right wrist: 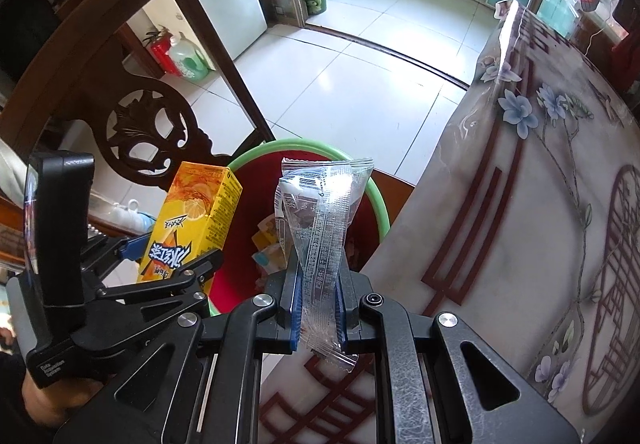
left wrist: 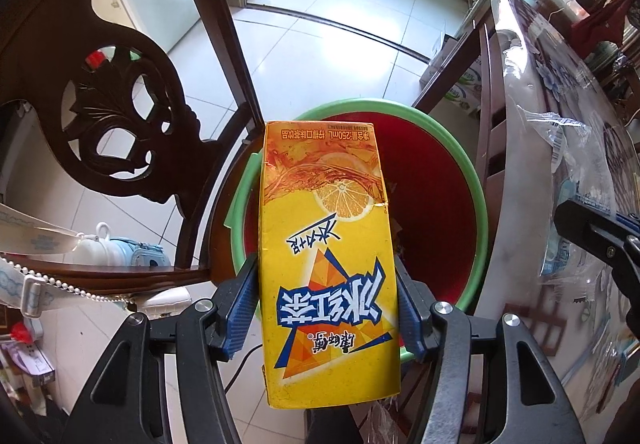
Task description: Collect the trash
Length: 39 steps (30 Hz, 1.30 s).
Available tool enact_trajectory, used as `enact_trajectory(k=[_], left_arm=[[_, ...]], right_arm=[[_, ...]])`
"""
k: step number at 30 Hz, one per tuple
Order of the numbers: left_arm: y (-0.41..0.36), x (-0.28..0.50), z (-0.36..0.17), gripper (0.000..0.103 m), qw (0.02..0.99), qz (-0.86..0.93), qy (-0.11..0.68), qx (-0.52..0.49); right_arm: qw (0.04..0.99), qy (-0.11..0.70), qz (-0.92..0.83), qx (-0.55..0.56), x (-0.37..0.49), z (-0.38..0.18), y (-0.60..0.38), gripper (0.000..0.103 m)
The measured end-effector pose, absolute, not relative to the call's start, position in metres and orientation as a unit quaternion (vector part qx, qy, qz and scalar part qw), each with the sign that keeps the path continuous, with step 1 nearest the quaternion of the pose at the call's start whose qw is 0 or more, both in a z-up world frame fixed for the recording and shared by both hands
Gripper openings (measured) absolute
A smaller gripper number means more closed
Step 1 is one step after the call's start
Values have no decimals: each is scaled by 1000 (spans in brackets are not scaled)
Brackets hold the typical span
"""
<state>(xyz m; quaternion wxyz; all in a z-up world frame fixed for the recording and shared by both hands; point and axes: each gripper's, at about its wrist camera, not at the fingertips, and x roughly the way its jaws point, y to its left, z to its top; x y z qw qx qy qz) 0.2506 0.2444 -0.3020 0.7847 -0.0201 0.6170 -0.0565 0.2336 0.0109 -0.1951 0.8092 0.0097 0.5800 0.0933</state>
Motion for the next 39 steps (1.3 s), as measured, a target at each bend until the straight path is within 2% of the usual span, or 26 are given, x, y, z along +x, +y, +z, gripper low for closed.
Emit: enact_trajectory(k=[4,6,8,10,12,15,18,20,22,25,27,31,34,39], left_arm=[[244,255,-304,62,780,-53,622,-27],[244,255,-303,68,781,-49,622,-28],[245,256,-303,73,782,-35,622,-24],[246,256,-302,74,782,-28,622,-24],[247,253,-297,74,786,-28,617,-29],[241,247,-277,74,809,-38,586,-31],[225,238,-246,74,832,-60,549,-41],[215,232,-224,74,848,-79,522,-53],[201,220,-191,74,875,-97,471,-60],[183,196,-144,85,916,-108,381,-65],[172,179,-117,89,935,-110,329,-69],[144,140,-69,90,959,-134,236,-77],[118,110,-44,90,974,-129,176,-62],[72,75,-18,91,988,-64,140,-24]], right_arm=[[810,579,94,7,235,-194,11,12],[810,578,95,8,235,-193,11,14],[810,578,95,12,234,-192,10,25],[816,571,90,13,232,-188,7,51],[828,556,76,12,227,-180,0,65],[844,534,56,12,216,-164,-13,69],[868,495,33,14,200,-139,-30,82],[881,471,29,28,188,-122,-45,83],[897,440,28,44,173,-101,-62,91],[925,379,15,32,147,-72,-82,103],[948,318,2,0,123,-51,-95,103],[971,233,-18,-57,80,-23,-119,103],[981,184,-23,-52,49,-9,-145,103],[983,173,-54,2,25,1,-199,103]])
